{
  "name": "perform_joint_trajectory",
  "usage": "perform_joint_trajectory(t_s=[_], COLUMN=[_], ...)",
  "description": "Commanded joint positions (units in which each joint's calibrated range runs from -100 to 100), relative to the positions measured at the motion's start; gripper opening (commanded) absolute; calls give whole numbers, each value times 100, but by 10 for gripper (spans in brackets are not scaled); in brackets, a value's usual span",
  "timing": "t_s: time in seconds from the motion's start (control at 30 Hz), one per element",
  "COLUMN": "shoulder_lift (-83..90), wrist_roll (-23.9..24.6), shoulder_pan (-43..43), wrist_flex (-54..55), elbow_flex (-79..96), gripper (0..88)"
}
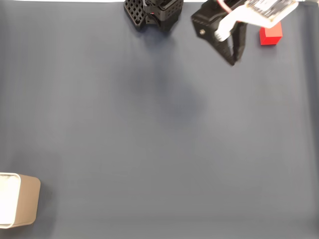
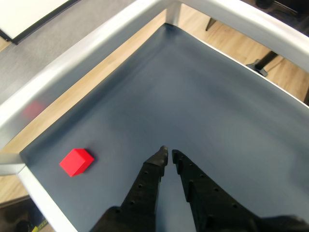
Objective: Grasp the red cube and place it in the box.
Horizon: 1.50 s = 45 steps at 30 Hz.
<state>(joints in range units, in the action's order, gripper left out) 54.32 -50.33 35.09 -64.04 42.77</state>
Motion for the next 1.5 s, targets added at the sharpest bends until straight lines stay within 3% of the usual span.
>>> perform_joint_trajectory(t_s=[0.0, 0.5, 0.67, 1.47], shoulder_lift=[88, 478, 461, 123], wrist_roll=[-10, -137, -220, -840], shoulder_pan=[561, 2166, 2500, 2805], wrist_flex=[-153, -563, -547, -235], elbow_flex=[-353, -235, -235, 48], gripper=[0, 2, 41, 263])
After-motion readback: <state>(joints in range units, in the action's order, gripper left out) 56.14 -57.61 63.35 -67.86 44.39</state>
